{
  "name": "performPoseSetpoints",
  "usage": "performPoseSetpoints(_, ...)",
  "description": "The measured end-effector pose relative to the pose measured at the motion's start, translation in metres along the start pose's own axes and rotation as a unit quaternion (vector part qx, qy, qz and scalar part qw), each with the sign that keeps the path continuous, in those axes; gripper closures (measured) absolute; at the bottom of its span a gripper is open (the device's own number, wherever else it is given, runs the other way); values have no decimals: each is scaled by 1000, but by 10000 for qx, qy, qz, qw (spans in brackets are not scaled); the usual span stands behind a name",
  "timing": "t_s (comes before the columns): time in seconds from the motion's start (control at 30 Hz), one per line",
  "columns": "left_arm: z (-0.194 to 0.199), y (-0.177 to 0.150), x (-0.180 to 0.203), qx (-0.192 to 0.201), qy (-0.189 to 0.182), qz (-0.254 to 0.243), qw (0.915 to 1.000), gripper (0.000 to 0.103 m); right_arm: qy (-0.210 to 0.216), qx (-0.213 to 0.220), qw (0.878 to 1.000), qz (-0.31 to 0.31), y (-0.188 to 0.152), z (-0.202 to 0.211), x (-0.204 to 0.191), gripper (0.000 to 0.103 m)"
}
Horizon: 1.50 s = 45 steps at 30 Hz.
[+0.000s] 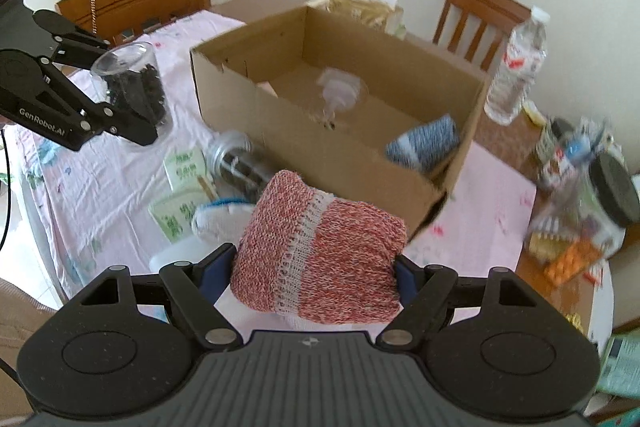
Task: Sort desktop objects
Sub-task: 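Carry the hair-tie jar and pink sock over the cardboard box and release both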
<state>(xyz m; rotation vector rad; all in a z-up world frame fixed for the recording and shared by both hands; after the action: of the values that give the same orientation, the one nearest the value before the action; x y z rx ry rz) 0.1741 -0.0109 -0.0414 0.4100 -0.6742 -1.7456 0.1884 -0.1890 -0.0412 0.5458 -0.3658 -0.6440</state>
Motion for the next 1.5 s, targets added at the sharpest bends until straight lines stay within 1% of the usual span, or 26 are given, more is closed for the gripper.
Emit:
performPoseSetpoints(0.17, 2, 22, 0, 203, 74, -184, 9996, 50, -59, 199, 9997, 143, 22, 1, 4, 20)
performPoseSetpoints(0.37, -2, 50, -6, 418, 169, -381, 9983, 50, -162, 377, 9991, 145, 49, -1, 16, 20)
performPoseSetpoints(0.53, -10, 75, -17, 546, 248, -392, 9974, 50, -324, 416, 9985, 157, 69, -8, 23, 20)
performPoseSetpoints(0.87, -30, 120, -47, 697, 406, -368, 9961, 50, -373, 550, 9976, -179, 105, -25, 35, 20)
performPoseSetpoints(1.1, -53, 132, -65, 595, 401, -381, 9967, 50, -352, 519, 9976, -297, 121, -42, 42, 20)
performPoseSetpoints(1.2, -64, 132, -70, 517, 357, -378, 9973, 50, -331, 462, 9979, -320, 124, -49, 42, 16)
performPoseSetpoints(1.3, -76, 131, -73, 414, 307, -395, 9979, 50, -278, 464, 9978, -378, 125, -52, 42, 14)
performPoseSetpoints(1.33, -80, 130, -74, 370, 290, -404, 9981, 50, -279, 464, 9978, -393, 124, -51, 42, 12)
performPoseSetpoints(1.4, -89, 128, -76, 285, 271, -432, 9983, 50, -316, 465, 9975, -424, 123, -50, 42, 9)
performPoseSetpoints(1.5, -101, 125, -79, 174, 268, -459, 9984, 50, -401, 417, 9972, -466, 121, -49, 44, 9)
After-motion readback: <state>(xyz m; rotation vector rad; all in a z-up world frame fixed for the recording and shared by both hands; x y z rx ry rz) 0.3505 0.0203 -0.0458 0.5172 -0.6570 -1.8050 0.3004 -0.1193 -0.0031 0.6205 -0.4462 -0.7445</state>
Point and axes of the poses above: each gripper's, at about its wrist camera, not at the fingertips, and z roughly against the way its jaws point, x to its right, y to its top, the point moved 7 cm from there along -z, roughly the way its jaws point, and after that the axes turned 7 degrees about z, right-handed, at the moved point
